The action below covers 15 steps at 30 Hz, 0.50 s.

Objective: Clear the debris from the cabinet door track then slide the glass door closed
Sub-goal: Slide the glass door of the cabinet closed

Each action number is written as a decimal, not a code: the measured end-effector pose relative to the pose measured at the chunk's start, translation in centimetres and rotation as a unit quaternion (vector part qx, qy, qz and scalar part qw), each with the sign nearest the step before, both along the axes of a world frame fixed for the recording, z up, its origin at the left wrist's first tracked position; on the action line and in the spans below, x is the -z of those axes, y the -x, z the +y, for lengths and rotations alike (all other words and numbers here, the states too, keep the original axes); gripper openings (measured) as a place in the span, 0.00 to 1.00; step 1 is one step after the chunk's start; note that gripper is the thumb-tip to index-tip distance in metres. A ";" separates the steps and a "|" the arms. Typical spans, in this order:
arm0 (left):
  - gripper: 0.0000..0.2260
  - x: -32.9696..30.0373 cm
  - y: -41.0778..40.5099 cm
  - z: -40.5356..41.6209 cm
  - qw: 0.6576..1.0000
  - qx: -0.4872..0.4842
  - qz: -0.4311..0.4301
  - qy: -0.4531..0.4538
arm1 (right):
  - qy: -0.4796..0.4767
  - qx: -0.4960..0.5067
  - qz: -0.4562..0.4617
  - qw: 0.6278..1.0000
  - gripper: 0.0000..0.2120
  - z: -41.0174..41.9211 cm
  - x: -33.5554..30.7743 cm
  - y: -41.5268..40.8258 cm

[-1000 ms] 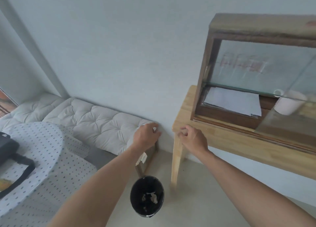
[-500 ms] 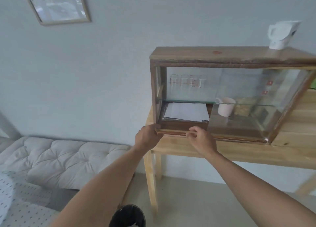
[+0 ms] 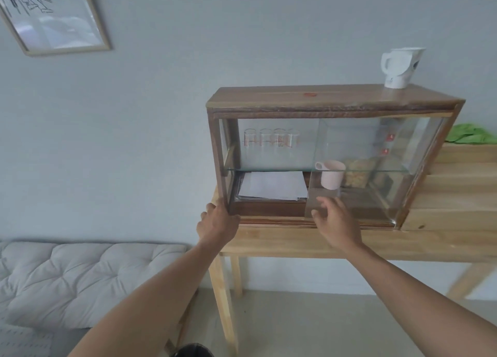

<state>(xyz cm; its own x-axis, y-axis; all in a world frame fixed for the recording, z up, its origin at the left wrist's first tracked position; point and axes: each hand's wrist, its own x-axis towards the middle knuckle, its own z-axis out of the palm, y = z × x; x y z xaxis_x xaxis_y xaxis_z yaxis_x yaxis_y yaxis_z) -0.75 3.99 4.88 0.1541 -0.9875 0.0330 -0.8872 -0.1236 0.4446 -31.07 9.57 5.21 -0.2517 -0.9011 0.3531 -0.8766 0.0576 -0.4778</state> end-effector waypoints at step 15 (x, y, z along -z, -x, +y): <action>0.54 0.8 -0.2 -1.7 0.993 0.040 0.023 0.105 | 0.143 -0.006 0.398 0.906 0.60 -4.5 -3.9 9.9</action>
